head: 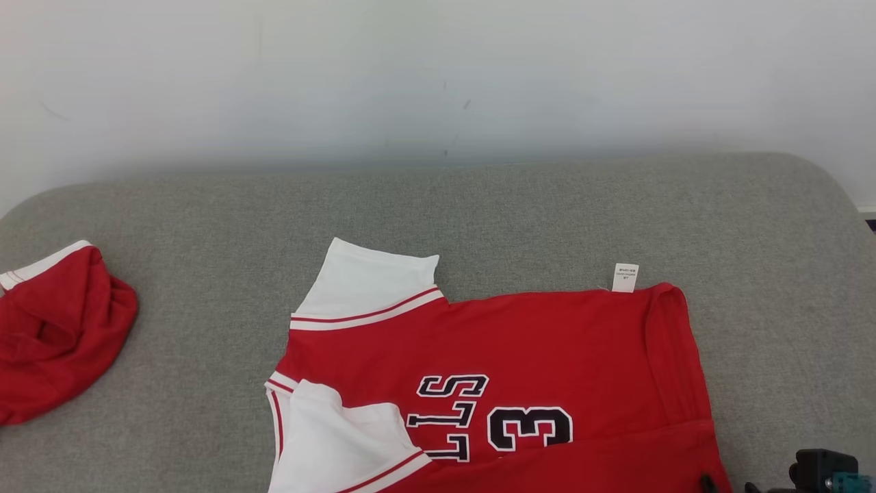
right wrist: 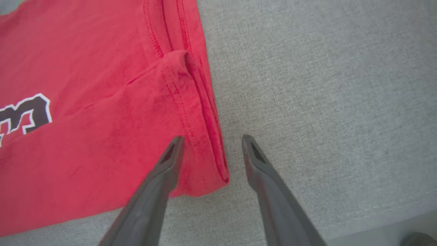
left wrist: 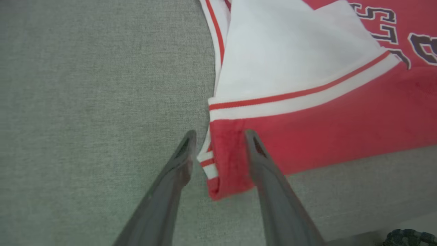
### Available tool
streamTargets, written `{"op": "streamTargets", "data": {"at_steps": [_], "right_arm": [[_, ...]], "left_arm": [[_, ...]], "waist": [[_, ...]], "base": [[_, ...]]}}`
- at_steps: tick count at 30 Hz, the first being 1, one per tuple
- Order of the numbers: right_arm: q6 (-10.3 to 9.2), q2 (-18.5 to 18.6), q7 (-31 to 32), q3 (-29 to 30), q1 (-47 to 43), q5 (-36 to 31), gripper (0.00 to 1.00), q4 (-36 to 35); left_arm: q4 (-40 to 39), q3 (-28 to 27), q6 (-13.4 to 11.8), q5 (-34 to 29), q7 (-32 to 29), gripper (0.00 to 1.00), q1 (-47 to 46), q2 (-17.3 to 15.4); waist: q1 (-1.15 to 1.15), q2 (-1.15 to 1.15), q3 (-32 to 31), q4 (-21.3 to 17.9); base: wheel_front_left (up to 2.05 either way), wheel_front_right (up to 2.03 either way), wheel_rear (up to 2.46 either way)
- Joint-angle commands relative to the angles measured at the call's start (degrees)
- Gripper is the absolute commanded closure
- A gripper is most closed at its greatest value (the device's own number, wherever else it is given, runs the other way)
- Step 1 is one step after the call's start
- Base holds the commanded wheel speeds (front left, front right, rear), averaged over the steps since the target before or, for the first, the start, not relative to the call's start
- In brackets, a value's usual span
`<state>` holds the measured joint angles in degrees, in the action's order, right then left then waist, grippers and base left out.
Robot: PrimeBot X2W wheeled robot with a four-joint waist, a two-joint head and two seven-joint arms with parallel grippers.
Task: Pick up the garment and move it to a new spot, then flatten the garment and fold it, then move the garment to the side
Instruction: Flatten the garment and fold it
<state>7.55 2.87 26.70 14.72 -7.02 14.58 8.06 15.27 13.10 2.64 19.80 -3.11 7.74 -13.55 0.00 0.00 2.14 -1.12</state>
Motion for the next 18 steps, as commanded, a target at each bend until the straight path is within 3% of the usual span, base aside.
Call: {"op": "streamTargets", "data": {"at_steps": [1, 9, 12, 18], "right_arm": [[-0.13, 0.01, -0.10, -0.15, 0.45, 0.22, 0.00, -0.67], [-0.13, 0.02, 2.57, 1.53, 2.63, -3.16, 0.00, -9.30], [-0.13, 0.00, 3.87, 0.65, 4.88, -3.95, 0.00, -12.31], [-0.13, 0.01, 6.48, -3.86, 13.34, -5.41, 0.00, -13.97]], "left_arm": [[-0.64, -0.14, -0.05, 0.27, -0.29, 0.00, 0.85, -0.45], [-7.18, -3.85, -2.10, 2.12, -3.67, 0.00, -0.46, -3.54], [-9.26, -3.69, -1.65, 1.41, -5.18, 0.00, -4.64, -4.77], [-7.06, -2.61, -0.26, 2.34, -9.21, 0.00, -18.05, -3.95]], "waist": [[0.00, 0.00, -0.05, -0.10], [0.00, 0.00, 0.78, -0.21], [0.00, 0.00, 2.10, -0.48], [0.00, 0.00, 8.30, -3.13]], "base": [[0.00, 0.00, 0.00], [0.00, 0.00, 0.00], [0.00, 0.00, 0.00], [0.00, 0.00, 0.00]]}}
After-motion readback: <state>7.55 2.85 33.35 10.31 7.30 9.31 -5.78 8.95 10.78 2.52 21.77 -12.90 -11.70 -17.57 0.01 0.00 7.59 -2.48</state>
